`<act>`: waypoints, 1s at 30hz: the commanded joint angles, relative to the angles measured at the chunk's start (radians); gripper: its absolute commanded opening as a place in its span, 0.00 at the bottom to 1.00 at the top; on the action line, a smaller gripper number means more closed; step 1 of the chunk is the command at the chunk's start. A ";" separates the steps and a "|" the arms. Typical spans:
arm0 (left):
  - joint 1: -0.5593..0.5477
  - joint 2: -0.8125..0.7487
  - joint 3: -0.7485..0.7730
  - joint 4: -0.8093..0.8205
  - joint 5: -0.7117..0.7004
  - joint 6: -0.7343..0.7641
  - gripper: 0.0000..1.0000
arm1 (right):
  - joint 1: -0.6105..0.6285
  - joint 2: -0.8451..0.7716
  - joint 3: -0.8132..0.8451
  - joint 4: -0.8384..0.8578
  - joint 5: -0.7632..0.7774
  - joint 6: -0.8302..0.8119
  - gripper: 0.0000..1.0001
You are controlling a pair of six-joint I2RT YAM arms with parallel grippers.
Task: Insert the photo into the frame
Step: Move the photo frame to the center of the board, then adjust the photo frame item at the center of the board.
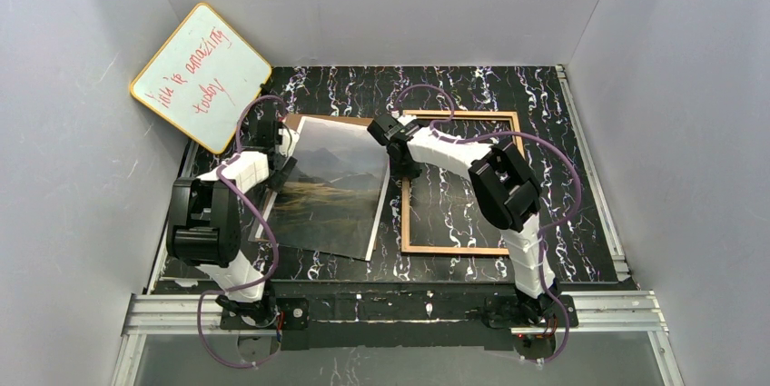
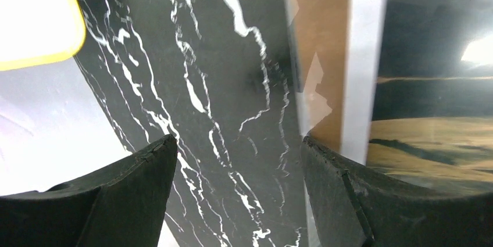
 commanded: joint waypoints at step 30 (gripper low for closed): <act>0.070 0.000 0.318 -0.323 0.148 -0.066 0.87 | 0.031 -0.142 -0.158 0.156 -0.336 0.255 0.74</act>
